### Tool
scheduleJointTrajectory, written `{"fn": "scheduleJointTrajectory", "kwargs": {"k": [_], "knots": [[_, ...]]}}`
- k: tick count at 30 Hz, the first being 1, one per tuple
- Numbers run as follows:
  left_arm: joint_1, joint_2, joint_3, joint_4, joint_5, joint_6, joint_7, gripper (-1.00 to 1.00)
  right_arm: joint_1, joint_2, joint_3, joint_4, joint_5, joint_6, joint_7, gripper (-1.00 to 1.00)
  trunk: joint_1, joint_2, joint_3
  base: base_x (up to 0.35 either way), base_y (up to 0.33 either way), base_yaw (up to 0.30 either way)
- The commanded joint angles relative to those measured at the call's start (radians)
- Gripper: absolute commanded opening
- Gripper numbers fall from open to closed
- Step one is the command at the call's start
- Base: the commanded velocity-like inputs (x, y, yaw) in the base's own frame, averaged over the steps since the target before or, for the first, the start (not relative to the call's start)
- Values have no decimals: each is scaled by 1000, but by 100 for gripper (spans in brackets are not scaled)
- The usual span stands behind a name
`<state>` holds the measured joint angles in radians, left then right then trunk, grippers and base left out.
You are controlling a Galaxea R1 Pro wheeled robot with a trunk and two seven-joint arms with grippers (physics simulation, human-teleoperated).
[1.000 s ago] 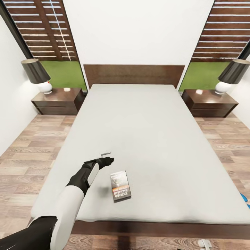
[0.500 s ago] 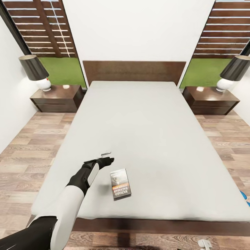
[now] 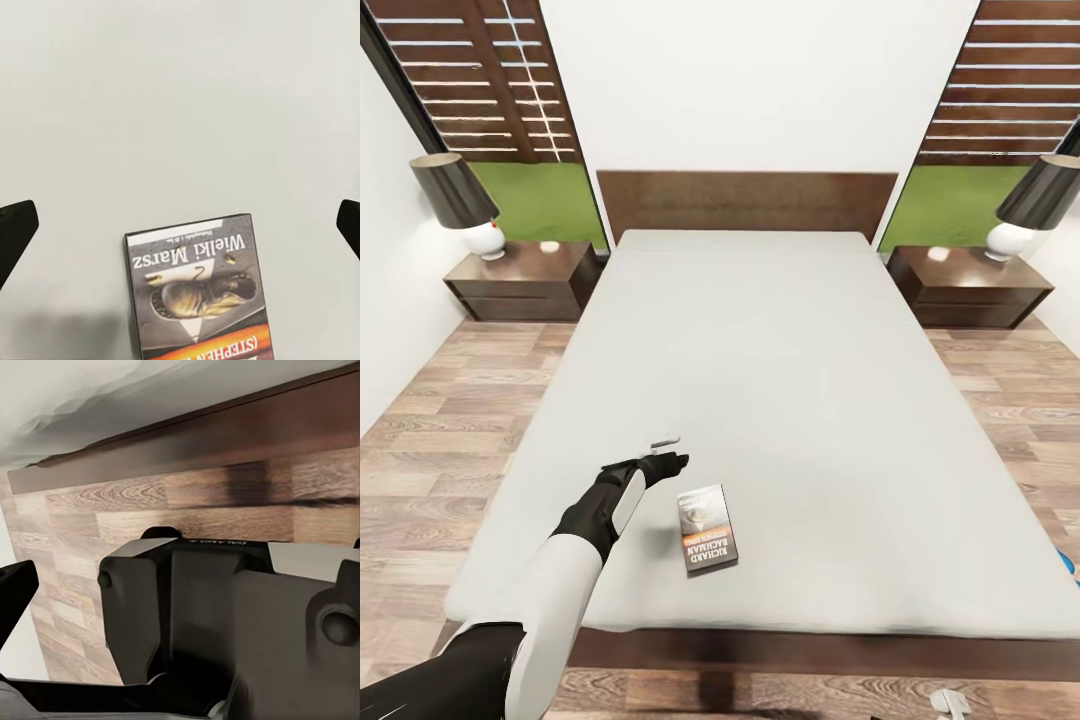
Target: In the bedroom, move the book from the bed onto either nightstand, and place the two sandals side by side next to the bed.
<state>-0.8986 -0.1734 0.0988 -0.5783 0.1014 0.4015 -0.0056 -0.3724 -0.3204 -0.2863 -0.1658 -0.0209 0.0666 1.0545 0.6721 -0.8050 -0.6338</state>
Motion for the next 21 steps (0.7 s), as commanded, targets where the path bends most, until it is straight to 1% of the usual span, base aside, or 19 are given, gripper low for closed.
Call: {"fn": "scheduleJointTrajectory", "kwargs": {"k": [1,21], "knots": [[0,-1,5,-2,9,7,-1,100,0,0,-2,0,-2,7,4,100,4,-8,-4,0,0,0],[0,-1,5,-2,9,7,-1,100,0,0,-2,0,-2,7,4,100,81,-148,-67,0,0,0]]}}
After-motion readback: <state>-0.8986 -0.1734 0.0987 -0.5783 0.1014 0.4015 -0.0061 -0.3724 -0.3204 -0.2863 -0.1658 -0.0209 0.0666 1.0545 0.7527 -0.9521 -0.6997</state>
